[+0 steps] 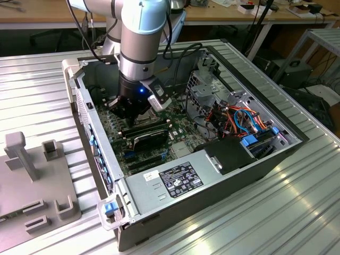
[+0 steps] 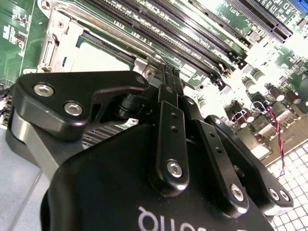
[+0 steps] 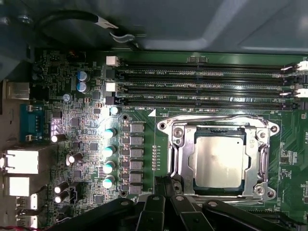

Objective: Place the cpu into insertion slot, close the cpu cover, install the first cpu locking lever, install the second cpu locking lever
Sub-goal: 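Install the second cpu locking lever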

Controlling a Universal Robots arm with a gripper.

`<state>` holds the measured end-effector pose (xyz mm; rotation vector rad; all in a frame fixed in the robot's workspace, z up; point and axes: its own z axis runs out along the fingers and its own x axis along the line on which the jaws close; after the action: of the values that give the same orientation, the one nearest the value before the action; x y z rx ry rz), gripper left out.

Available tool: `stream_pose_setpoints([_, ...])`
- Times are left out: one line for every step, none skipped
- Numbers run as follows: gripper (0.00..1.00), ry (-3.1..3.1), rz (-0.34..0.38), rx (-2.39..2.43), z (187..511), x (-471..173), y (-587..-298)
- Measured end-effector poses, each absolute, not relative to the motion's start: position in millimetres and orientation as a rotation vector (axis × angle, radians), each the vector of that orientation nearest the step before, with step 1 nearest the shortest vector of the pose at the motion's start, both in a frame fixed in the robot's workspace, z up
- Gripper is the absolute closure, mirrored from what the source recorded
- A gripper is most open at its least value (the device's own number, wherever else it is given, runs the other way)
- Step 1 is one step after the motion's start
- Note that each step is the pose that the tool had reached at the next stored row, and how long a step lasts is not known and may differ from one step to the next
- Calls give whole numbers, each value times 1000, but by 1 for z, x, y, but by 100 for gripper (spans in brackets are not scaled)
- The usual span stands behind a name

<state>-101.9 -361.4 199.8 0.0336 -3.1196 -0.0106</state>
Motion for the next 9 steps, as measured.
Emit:
stream_pose_setpoints([89,-3120,-11,34,200,-102,-361])
stream_pose_setpoints([89,-3119,-11,34,200,-102,-361])
stream_pose_setpoints([89,-3119,-12,34,200,-102,-361])
stream_pose_setpoints([89,-3119,-15,33,200,-103,-362])
stream_pose_setpoints([89,-3119,-16,33,200,-103,-363])
stream_pose_setpoints([89,-3120,-19,33,200,-102,-364])
stream_pose_setpoints([89,-3120,-20,33,200,-102,-365])
stream_pose_setpoints([89,-3120,-21,33,200,-102,-366])
stream_pose_setpoints([89,-3120,-23,33,201,-102,-367])
